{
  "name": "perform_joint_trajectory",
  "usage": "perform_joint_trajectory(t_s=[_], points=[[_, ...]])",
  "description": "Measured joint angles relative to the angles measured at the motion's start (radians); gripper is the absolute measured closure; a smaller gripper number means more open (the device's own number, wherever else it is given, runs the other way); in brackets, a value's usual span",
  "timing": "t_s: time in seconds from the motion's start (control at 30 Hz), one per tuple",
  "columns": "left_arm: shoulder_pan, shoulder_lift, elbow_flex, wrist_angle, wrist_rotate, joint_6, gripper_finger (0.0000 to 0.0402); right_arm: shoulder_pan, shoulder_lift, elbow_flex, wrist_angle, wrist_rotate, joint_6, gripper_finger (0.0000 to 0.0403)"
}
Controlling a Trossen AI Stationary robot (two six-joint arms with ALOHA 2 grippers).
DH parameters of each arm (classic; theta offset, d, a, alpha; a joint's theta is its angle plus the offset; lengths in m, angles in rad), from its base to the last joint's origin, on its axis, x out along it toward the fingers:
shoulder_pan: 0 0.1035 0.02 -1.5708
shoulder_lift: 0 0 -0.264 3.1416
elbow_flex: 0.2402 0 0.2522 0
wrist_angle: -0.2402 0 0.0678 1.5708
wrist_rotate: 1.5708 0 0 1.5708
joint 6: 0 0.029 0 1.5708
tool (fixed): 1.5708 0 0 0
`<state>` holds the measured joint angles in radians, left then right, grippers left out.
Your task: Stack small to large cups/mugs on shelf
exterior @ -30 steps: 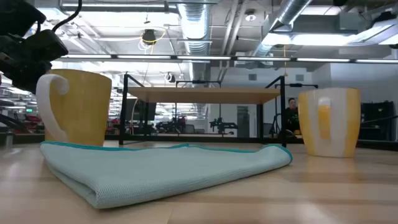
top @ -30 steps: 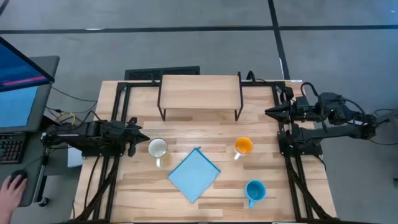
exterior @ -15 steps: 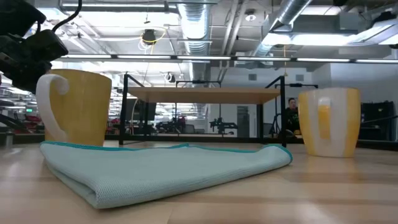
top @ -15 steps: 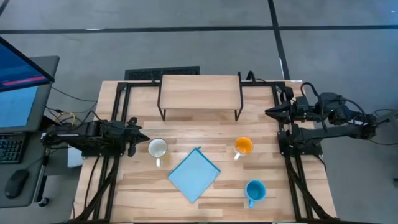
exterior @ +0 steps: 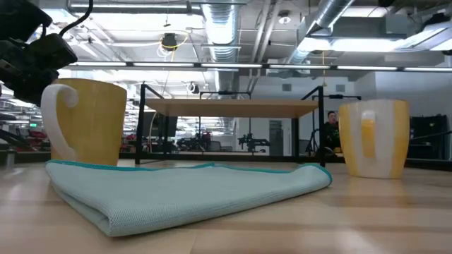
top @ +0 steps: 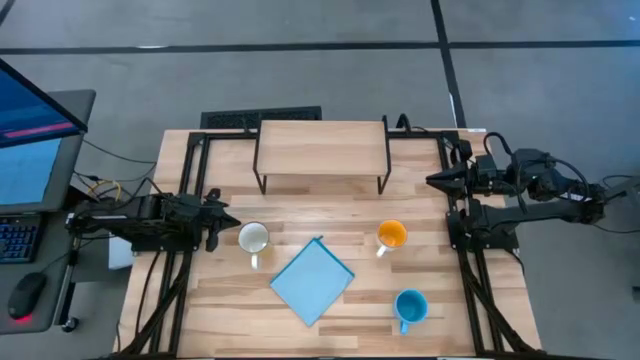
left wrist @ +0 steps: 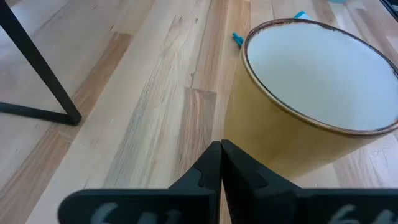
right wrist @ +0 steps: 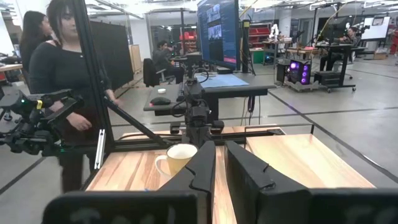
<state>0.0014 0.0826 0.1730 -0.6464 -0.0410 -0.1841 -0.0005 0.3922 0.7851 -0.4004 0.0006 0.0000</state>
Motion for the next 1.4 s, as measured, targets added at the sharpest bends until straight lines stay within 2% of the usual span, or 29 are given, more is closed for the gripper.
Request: perform_joint_trajectory(t_s=[1.13, 1.3, 1.4], points=[[0.0, 0.0, 0.0, 0.001, 0.0, 0.0, 0.0401, 0.0, 0.0, 0.0, 0.0, 0.0, 0.0, 0.0343], [0.0, 0.0, -0.001, 0.095, -0.073, -0.009, 0.0401, 0.0, 0.0, 0.0, 0.0, 0.0, 0.0, 0.0343], [0.0, 0.0, -0.001, 0.28, -0.125, -0.002, 0.0401, 0.0, 0.0, 0.0, 0.0, 0.0, 0.0, 0.0343]])
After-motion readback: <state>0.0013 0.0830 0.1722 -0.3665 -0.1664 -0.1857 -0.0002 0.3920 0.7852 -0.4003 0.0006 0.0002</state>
